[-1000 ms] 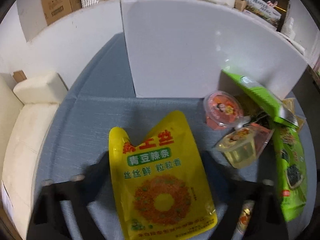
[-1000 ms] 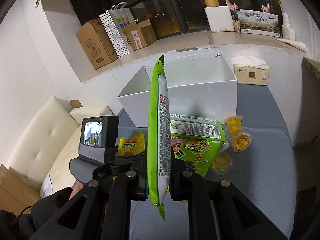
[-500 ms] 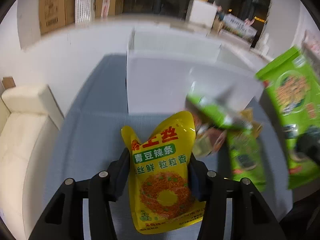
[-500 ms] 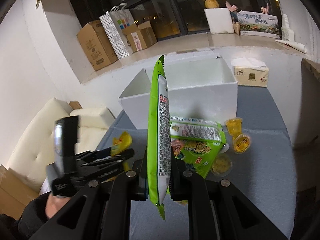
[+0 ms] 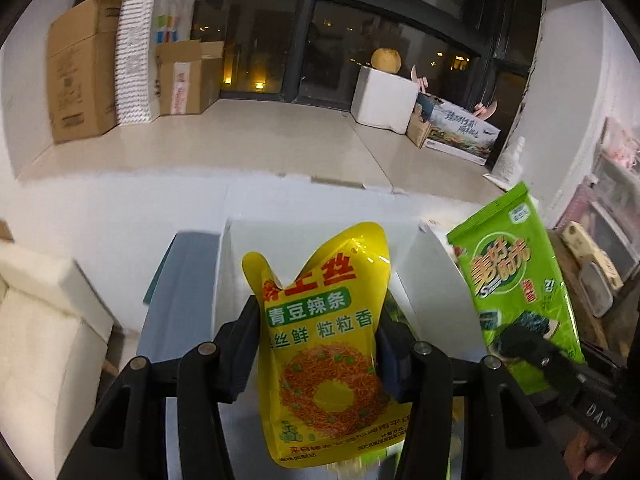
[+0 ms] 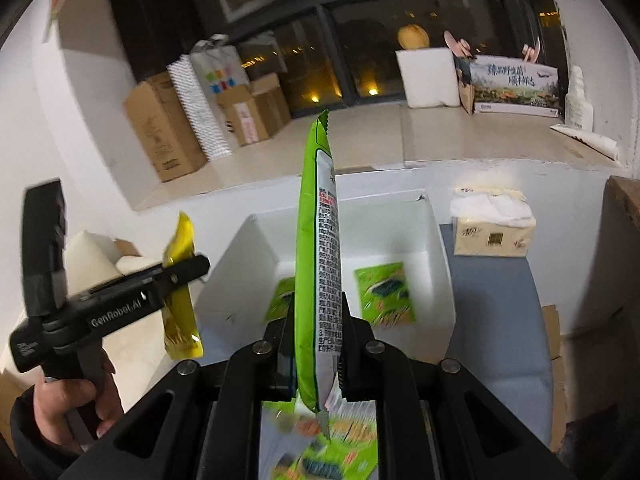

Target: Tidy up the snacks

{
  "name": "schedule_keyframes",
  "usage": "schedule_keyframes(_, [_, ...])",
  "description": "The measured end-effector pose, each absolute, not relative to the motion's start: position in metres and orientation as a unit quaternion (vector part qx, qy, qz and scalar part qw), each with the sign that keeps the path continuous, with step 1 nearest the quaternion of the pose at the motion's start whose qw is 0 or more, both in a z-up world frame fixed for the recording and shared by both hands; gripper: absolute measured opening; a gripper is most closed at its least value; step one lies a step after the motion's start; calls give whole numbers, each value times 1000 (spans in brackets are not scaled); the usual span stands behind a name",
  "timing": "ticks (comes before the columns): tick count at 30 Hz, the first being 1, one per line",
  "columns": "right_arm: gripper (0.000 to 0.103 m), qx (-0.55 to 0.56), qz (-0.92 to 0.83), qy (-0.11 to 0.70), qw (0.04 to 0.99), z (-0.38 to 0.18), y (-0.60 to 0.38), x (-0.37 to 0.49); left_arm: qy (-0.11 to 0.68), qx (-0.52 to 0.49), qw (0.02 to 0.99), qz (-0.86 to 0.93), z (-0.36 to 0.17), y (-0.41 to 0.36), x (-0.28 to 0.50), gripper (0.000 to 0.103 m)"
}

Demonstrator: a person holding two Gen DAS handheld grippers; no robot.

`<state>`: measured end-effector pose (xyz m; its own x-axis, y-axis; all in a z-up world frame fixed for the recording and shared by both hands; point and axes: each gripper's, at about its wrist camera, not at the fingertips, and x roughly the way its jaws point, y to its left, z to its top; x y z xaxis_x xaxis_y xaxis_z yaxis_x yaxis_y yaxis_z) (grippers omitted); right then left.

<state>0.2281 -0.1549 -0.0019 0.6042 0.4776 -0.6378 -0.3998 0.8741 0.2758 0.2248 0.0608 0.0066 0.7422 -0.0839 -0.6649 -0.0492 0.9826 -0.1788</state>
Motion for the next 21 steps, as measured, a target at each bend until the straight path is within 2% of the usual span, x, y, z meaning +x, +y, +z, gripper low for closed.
schedule_keyframes(2, [14, 31, 231, 380, 895, -7, -147, 253, 369, -89, 925, -7, 5, 60, 254, 57])
schedule_keyframes(4, [14, 22, 228, 387, 893, -15, -142, 272, 373, -81, 924, -4, 2, 58, 274, 62])
schedule_keyframes(6, [15, 14, 223, 397, 890, -23, -138, 286, 376, -72, 924, 6, -4, 55, 287, 86])
schedule_keyframes(8, [19, -3, 205, 406, 891, -31, -136, 296, 390, -56, 919, 27, -11, 53, 297, 96])
schedule_keyframes(9, [42, -3, 199, 411, 889, -33, -138, 299, 396, -55, 916, 26, -13, 52, 299, 101])
schedule_keyframes(10, [81, 3, 191, 417, 889, -36, -141, 301, 400, -59, 914, 19, -15, 52, 298, 103])
schedule_keyframes(11, [94, 18, 188, 409, 893, -36, -147, 300, 399, -68, 914, 12, -17, 54, 296, 103])
schedule_keyframes(12, [101, 29, 187, 398, 898, -34, -152, 298, 399, -71, 914, 11, -19, 55, 293, 103])
schedule_keyframes(21, [103, 9, 189, 389, 902, -29, -158, 283, 397, -64, 916, 9, -20, 57, 276, 103])
